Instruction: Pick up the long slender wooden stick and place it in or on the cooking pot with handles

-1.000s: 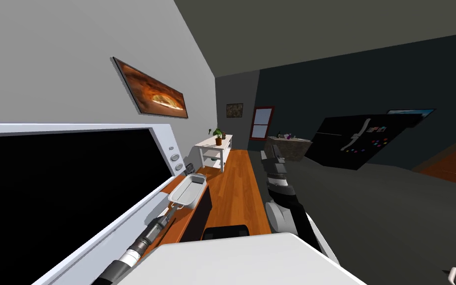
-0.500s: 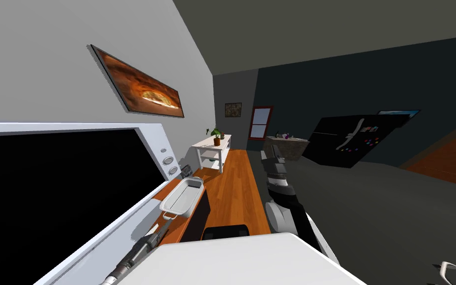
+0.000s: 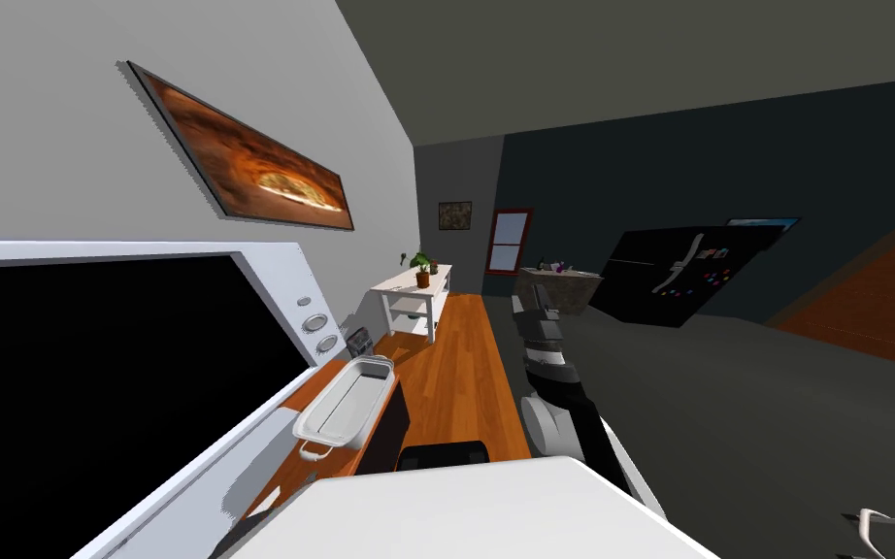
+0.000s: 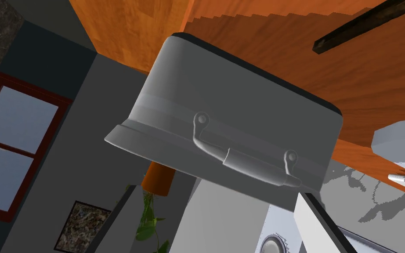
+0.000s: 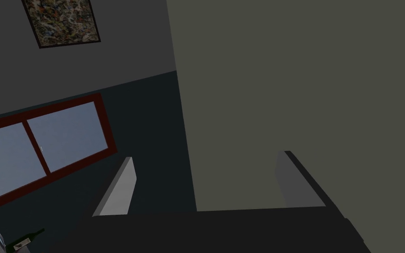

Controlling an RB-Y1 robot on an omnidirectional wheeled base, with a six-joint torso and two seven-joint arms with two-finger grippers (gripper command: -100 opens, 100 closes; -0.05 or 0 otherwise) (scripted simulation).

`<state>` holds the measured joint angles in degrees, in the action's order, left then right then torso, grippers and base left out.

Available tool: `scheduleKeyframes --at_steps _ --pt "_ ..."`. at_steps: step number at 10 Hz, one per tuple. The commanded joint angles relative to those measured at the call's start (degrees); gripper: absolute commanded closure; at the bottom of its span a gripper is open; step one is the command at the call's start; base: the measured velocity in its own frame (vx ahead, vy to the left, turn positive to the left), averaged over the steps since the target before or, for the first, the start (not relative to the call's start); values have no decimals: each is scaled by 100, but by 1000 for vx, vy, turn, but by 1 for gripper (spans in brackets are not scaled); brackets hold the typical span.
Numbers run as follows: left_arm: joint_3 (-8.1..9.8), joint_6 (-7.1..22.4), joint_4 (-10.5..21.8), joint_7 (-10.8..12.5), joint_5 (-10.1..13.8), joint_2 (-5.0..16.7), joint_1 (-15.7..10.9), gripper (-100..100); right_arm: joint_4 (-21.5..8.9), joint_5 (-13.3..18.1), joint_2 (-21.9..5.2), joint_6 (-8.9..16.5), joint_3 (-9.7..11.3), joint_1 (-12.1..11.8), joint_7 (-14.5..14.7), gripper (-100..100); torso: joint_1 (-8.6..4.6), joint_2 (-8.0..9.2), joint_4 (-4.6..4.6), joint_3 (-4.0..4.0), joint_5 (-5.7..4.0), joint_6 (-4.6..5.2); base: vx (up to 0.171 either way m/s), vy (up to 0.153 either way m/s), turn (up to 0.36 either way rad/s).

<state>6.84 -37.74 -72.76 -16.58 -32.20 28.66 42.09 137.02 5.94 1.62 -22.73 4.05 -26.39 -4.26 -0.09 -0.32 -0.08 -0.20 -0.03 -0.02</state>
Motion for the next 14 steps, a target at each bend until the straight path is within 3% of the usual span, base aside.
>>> scheduleKeyframes --at_steps 1,3,4,6,8,9,14 --pt "9 -37 286 -86 -258 80 56 -100 0 0 0 0 0 0 0 0 0 0 0 0 0 0 126 -5 -53" --pt "9 -37 432 -86 -258 80 56 -100 0 0 0 0 0 0 0 0 -1 -3 -1 -2 0 1 63 -4 -12" --pt "5 -54 571 -141 -488 164 73 -100 0 0 0 0 0 1 0 0 0 16 3 8 0 0 57 11 -49" --pt "5 -54 757 -141 -488 164 73 -100 0 0 0 0 0 0 0 0 2 10 3 6 1 1 54 -1 -12" --pt "-12 -83 1275 -248 -889 328 75 -100 0 0 0 0 0 0 0 0 -5 12 3 7 0 1 108 -16 -49" --pt "-12 -83 1360 -248 -946 328 75 -100 0 0 0 0 0 0 0 0 -3 -12 -1 -6 0 1 121 3 -13" --pt "-81 -123 2357 -438 -1760 562 -25 -100 0 0 0 0 0 0 0 0 -5 -1 0 -1 -1 1 103 -1 -14"
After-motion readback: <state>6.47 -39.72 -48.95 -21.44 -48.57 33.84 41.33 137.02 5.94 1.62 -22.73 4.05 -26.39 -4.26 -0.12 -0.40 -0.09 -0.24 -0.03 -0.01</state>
